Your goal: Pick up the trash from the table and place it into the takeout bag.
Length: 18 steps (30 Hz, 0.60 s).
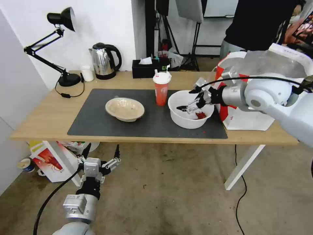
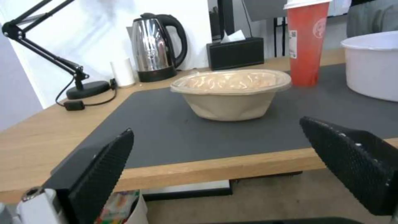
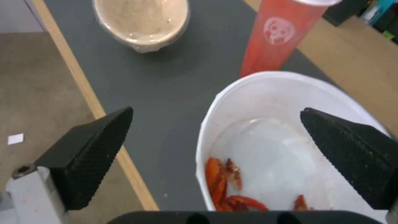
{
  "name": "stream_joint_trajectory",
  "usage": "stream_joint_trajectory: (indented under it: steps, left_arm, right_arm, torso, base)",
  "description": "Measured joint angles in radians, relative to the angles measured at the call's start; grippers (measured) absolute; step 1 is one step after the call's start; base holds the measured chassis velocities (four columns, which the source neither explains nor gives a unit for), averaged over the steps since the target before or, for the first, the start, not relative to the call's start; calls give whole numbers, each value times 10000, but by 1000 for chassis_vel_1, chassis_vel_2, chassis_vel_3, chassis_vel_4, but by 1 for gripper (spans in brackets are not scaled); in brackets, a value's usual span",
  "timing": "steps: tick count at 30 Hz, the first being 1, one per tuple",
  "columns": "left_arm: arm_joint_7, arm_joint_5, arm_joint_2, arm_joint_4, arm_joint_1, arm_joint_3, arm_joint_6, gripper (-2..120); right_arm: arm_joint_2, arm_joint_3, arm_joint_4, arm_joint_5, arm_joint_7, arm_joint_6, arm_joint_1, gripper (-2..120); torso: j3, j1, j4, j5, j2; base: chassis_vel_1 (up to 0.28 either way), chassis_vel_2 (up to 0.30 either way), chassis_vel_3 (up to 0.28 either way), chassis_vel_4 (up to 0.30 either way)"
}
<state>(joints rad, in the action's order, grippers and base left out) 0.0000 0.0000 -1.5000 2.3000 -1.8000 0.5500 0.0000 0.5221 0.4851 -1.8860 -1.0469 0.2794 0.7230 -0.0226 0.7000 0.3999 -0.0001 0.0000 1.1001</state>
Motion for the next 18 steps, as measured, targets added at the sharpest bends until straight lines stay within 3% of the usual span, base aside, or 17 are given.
stream_joint_trajectory:
  steps: [18]
  left_arm:
    - [0, 0, 0, 0, 0, 0, 0, 100]
  right_arm:
    - [-102, 152, -39, -380, -143, -5, -633, 100]
  torso:
    - [0, 0, 1, -1, 0]
  base:
    - [0, 0, 0, 0]
